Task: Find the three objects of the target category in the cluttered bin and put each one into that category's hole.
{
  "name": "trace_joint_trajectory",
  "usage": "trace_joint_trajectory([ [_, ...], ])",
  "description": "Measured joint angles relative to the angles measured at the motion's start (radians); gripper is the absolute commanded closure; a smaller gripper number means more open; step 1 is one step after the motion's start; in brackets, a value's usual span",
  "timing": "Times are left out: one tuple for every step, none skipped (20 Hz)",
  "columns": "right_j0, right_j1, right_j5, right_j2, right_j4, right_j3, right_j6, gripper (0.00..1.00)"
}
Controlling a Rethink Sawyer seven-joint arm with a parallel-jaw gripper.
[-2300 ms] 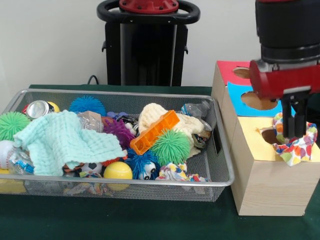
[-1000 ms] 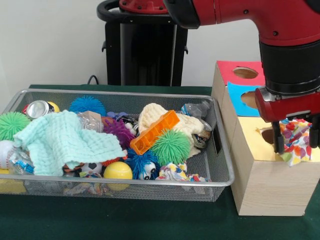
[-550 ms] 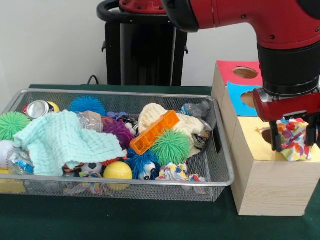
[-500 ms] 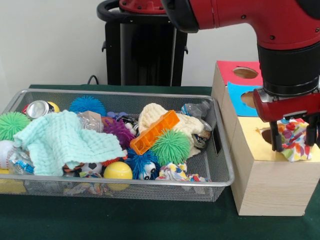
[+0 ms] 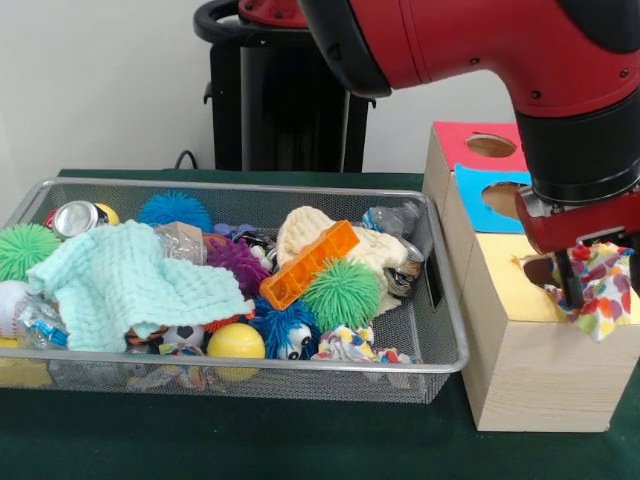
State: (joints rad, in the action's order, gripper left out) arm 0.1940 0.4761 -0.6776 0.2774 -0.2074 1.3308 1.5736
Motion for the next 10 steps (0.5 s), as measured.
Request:
trace_joint_trajectory([
  [0.005, 0.0, 0.009, 0.008, 0.0, 0.006, 0.0, 0.0],
  [0.009, -0.001, 0.015, 0.014, 0.0, 0.01, 0.0, 0.0],
  [0.013, -0.002, 0.025, 0.023, 0.0, 0.015, 0.0, 0.0],
  [0.018, -0.003, 0.035, 0.031, 0.001, 0.019, 0.0, 0.0],
  [0.019, -0.004, 0.037, 0.035, 0.001, 0.019, 0.0, 0.0],
  [0.02, -0.005, 0.039, 0.039, 0.001, 0.019, 0.0, 0.0],
  [0.02, -0.005, 0.039, 0.041, 0.001, 0.019, 0.0, 0.0],
  [0.02, -0.005, 0.039, 0.042, 0.002, 0.019, 0.0, 0.0],
  [0.02, -0.006, 0.039, 0.044, 0.002, 0.019, 0.0, 0.0],
  [0.019, -0.007, 0.039, 0.045, 0.002, 0.019, 0.0, 0.0],
])
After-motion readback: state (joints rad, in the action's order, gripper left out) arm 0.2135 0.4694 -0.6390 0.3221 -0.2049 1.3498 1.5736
